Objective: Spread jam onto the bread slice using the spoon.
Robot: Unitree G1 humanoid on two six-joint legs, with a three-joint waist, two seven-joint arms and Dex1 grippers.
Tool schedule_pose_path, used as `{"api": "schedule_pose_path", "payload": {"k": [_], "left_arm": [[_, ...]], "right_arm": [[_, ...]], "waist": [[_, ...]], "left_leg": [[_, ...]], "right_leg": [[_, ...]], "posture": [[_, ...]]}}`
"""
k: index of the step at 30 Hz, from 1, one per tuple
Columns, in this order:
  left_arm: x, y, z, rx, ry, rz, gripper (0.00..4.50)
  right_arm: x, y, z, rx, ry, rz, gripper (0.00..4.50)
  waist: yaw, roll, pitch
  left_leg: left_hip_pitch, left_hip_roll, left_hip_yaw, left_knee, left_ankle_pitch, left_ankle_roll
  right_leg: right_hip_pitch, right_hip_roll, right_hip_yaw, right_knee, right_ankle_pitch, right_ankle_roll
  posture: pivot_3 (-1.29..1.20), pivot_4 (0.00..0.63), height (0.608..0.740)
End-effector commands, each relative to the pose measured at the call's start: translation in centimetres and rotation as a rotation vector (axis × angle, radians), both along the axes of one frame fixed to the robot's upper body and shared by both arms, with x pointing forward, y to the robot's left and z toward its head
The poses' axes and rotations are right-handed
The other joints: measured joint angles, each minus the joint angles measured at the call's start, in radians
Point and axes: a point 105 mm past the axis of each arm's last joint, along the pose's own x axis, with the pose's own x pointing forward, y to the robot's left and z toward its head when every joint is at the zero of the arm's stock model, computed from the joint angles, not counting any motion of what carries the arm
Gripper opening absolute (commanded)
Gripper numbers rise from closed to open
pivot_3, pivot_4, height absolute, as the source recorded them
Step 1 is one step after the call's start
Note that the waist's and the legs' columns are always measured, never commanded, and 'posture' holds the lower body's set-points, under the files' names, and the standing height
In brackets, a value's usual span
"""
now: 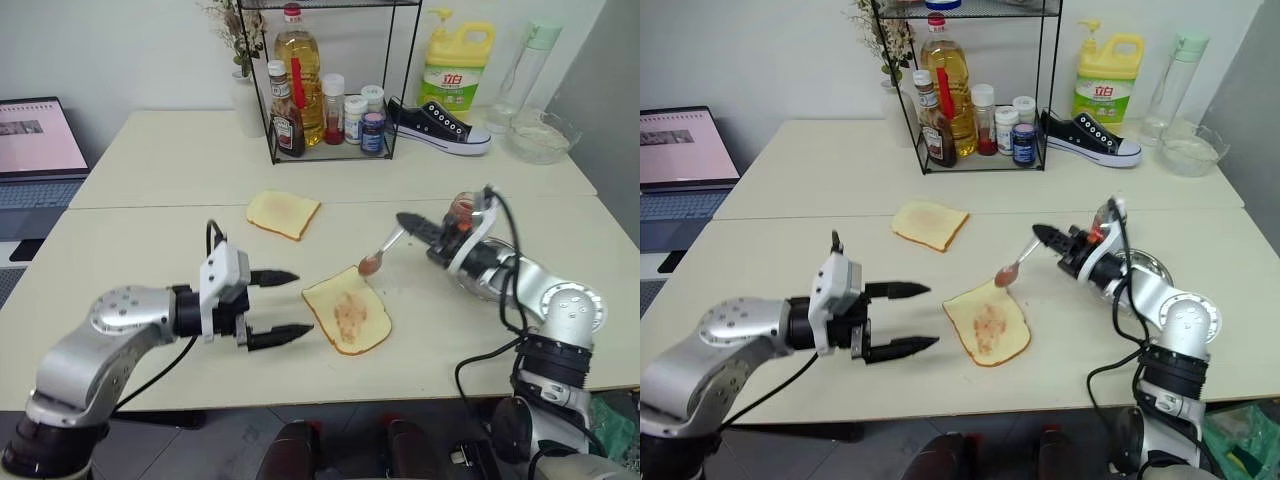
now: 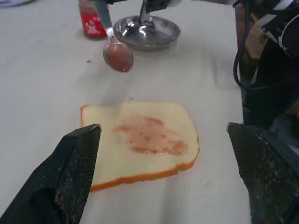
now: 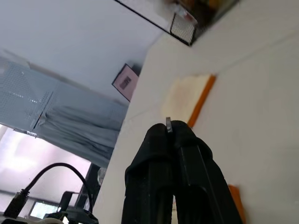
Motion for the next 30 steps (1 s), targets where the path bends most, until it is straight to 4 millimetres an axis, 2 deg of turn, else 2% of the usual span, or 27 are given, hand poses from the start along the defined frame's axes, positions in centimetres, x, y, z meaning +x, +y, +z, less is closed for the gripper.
{"api": "schedule_pose_path", "payload": {"k": [1, 7, 13, 16, 20, 24, 30], "left_arm": [[1.9, -2.0, 2.0, -0.032, -0.086, -0.045, 4.50], [5.6, -6.5, 5.0, -0.100, -0.221, -0.111, 4.50], [6.8, -9.8, 4.7, -0.110, -0.273, -0.182, 4.50], [7.3, -10.5, 4.5, -0.115, -0.282, -0.190, 4.50], [7.6, -11.1, 4.4, -0.118, -0.290, -0.195, 4.50], [7.7, -11.0, 4.4, -0.122, -0.294, -0.189, 4.50], [7.7, -10.3, 4.3, -0.117, -0.293, -0.170, 4.50]], "right_arm": [[-0.3, -2.6, 3.3, -0.073, -0.110, -0.134, 0.02], [1.2, -8.1, 5.2, -0.199, -0.134, -0.388, 0.02], [3.7, -12.0, 6.2, -0.268, -0.162, -0.563, 0.02], [5.0, -12.9, 6.0, -0.282, -0.167, -0.598, 0.02], [6.5, -12.7, 5.7, -0.289, -0.176, -0.585, 0.02], [7.6, -12.5, 5.1, -0.308, -0.174, -0.572, 0.02], [8.2, -13.5, 4.8, -0.296, -0.167, -0.594, 0.02]], "waist": [[0.003, 0.000, 0.000], [-0.001, -0.001, 0.001], [-0.010, -0.001, 0.001], [-0.009, -0.001, 0.001], [-0.005, -0.001, 0.001], [-0.005, -0.001, 0.001], [-0.004, -0.001, 0.001]], "left_leg": [[0.000, -0.001, 0.000, 0.001, 0.000, 0.000], [-0.001, -0.001, 0.002, 0.001, 0.000, 0.000], [-0.001, 0.000, 0.005, 0.000, 0.000, 0.000], [-0.001, 0.001, 0.005, 0.000, 0.000, 0.000], [-0.001, 0.000, 0.005, 0.001, 0.000, 0.000], [-0.001, 0.000, 0.005, 0.001, 0.000, 0.000], [-0.001, 0.000, 0.005, 0.001, 0.000, 0.000]], "right_leg": [[0.000, 0.000, 0.000, 0.000, 0.000, 0.000], [0.000, 0.000, 0.001, 0.000, 0.000, 0.000], [-0.001, 0.000, 0.003, 0.000, 0.000, 0.001], [-0.002, 0.000, 0.003, 0.000, 0.000, 0.001], [-0.001, 0.000, 0.003, 0.000, 0.000, 0.001], [-0.001, 0.000, 0.003, 0.000, 0.000, 0.001], [-0.001, 0.000, 0.003, 0.000, 0.000, 0.001]], "posture": [[0.00, 0.150, 0.740], [0.00, 0.150, 0.740], [0.00, 0.150, 0.740], [0.00, 0.150, 0.740], [0.00, 0.150, 0.740], [0.00, 0.150, 0.740], [0.00, 0.150, 0.740]]}}
